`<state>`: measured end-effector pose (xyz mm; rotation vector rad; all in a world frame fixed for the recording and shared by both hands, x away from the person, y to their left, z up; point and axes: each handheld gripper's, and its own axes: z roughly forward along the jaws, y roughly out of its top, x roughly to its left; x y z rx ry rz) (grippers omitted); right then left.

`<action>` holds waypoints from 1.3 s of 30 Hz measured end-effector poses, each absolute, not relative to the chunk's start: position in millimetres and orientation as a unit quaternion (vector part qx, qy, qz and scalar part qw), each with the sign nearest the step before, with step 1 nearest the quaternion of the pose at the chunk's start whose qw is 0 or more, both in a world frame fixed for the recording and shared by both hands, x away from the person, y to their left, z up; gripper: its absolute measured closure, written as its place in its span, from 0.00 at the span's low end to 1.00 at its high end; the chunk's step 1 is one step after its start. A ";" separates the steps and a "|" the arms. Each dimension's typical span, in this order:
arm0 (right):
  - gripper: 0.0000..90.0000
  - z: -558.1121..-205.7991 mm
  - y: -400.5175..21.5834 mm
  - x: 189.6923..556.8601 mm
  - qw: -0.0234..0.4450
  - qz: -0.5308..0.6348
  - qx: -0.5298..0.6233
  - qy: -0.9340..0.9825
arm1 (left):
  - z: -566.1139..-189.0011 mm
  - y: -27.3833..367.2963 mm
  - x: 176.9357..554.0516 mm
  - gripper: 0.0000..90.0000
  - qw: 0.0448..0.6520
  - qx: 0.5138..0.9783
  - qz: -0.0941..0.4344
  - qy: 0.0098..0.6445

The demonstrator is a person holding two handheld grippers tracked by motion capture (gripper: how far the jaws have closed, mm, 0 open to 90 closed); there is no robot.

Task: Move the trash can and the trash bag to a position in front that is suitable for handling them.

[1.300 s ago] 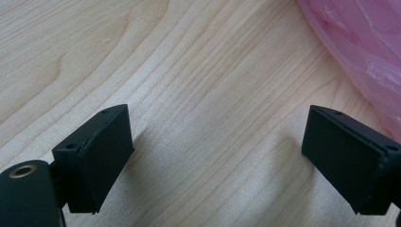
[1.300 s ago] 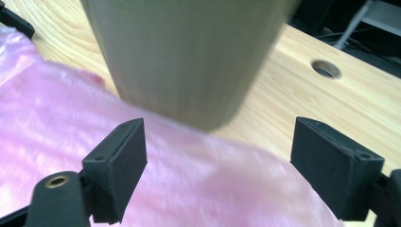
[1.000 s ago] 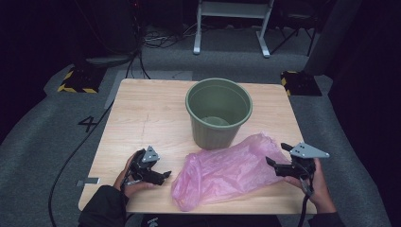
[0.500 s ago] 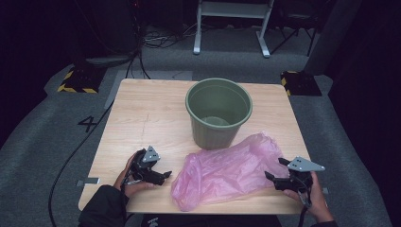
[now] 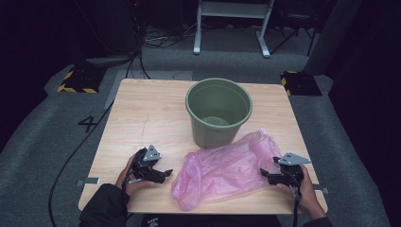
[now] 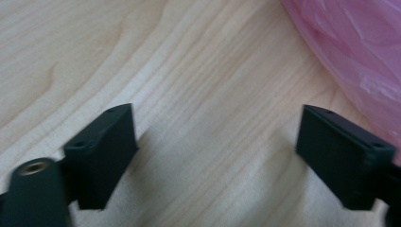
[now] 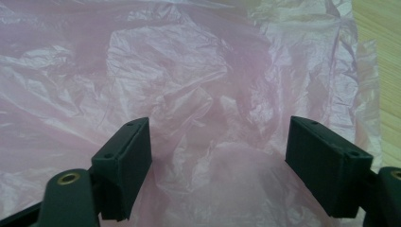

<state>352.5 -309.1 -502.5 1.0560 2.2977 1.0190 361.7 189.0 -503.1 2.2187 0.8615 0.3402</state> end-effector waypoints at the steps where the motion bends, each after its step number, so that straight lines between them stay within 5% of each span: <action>1: 0.26 -502.5 -309.0 354.0 0.204 0.366 0.377 0.826 | -502.7 188.2 363.5 0.17 0.359 0.860 0.133 0.337; 10: 0.27 -502.4 -315.7 370.3 0.200 0.367 0.369 0.830 | -495.7 181.2 373.0 0.18 0.369 0.856 0.131 0.337; 26: 0.31 -501.9 -313.4 398.5 0.230 0.359 0.374 0.823 | -441.3 146.9 374.6 0.20 0.476 0.812 0.140 0.308; 39: 0.28 -502.1 -312.3 406.0 0.226 0.359 0.388 0.818 | -463.2 101.2 360.4 0.19 0.420 0.862 0.120 0.256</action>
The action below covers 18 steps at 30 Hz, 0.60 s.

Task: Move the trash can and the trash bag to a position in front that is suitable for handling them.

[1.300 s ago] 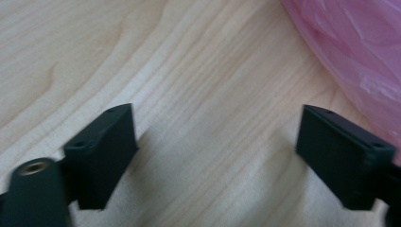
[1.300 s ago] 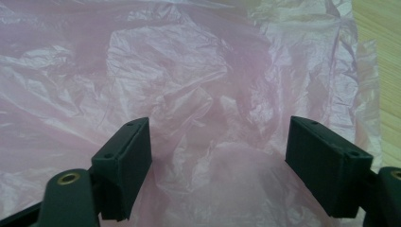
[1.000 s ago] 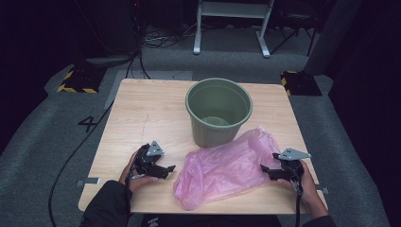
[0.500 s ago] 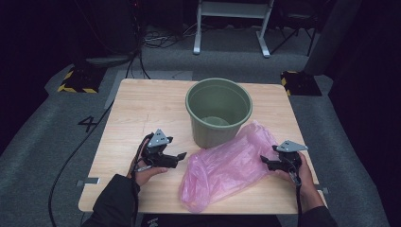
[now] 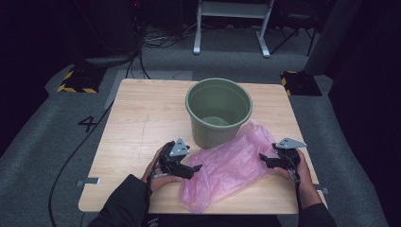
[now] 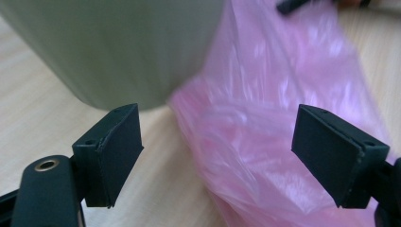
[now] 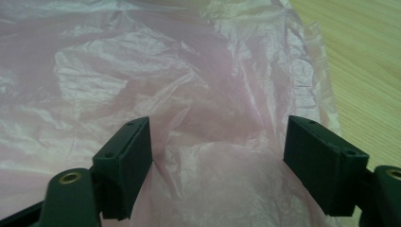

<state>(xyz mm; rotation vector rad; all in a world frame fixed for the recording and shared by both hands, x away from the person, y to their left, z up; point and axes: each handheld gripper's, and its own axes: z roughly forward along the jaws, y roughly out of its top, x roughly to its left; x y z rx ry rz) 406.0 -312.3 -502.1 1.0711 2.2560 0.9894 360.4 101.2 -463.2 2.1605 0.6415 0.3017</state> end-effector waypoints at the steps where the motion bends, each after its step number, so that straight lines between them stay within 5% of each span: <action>1: 0.29 -502.0 -312.2 405.7 0.229 0.358 0.391 0.816 | -463.2 101.2 360.4 0.19 0.420 0.862 0.120 0.256; 18: 0.19 -468.0 -311.1 345.4 0.267 0.386 0.433 0.770 | -494.4 97.3 358.0 0.21 0.366 0.889 0.104 0.255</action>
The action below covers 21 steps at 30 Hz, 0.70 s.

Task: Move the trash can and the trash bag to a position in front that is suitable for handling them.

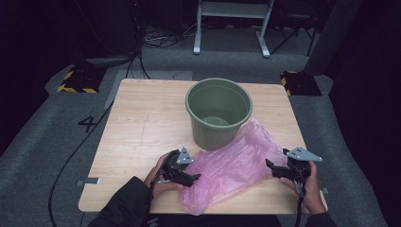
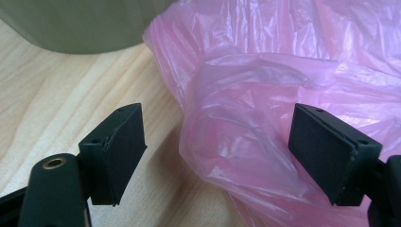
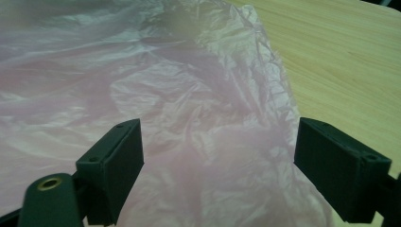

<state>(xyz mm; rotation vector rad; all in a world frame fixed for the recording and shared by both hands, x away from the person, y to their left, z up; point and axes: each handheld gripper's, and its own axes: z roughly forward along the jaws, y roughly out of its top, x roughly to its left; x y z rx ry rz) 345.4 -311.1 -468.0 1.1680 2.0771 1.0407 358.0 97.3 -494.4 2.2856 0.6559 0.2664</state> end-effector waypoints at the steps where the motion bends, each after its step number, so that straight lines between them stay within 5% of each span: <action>1: 0.19 -467.5 -310.3 342.1 0.262 0.389 0.434 0.769 | -495.4 97.4 358.2 0.21 0.367 0.889 0.100 0.254; 4: 0.29 -469.1 -305.0 331.3 0.251 0.383 0.428 0.779 | -497.7 97.7 358.3 0.20 0.371 0.890 0.094 0.247; 8: 0.27 -478.8 -299.7 329.2 0.219 0.393 0.422 0.788 | -499.6 96.8 358.7 0.20 0.367 0.893 0.092 0.244; 21: 0.18 -502.1 -295.2 362.6 0.225 0.361 0.484 0.765 | -503.2 94.8 360.0 0.17 0.373 0.891 0.096 0.241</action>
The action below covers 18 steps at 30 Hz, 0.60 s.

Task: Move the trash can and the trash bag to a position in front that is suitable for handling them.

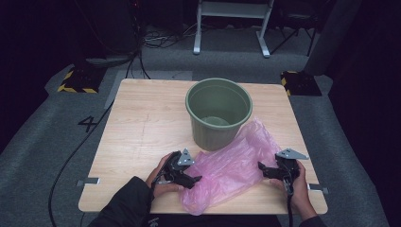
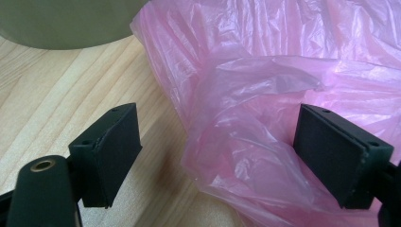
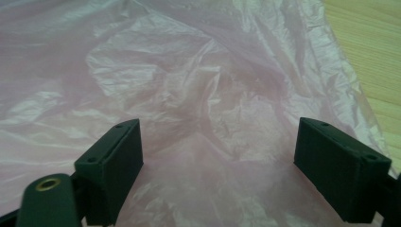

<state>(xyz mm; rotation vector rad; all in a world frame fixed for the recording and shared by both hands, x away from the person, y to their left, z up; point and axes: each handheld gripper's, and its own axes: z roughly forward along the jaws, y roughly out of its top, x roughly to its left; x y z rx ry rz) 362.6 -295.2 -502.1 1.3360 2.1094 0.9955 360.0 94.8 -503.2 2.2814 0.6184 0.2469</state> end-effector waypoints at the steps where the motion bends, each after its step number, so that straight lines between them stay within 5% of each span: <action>1: 0.18 -502.4 -294.3 363.9 0.225 0.358 0.486 0.765 | -503.3 94.5 360.0 0.17 0.374 0.890 0.096 0.242; 11: 0.18 -503.6 -290.9 374.6 0.221 0.340 0.494 0.769 | -503.3 92.0 363.4 0.17 0.374 0.890 0.096 0.242; 14: 0.25 -503.3 -291.1 378.6 0.221 0.344 0.492 0.769 | -503.4 91.2 365.3 0.17 0.374 0.890 0.098 0.243; 15: 0.38 -502.7 -293.2 383.5 0.224 0.351 0.485 0.769 | -503.2 90.5 367.0 0.17 0.373 0.890 0.098 0.244; 18: 0.50 -502.3 -295.1 388.1 0.224 0.358 0.480 0.769 | -503.2 89.6 368.8 0.17 0.372 0.889 0.098 0.246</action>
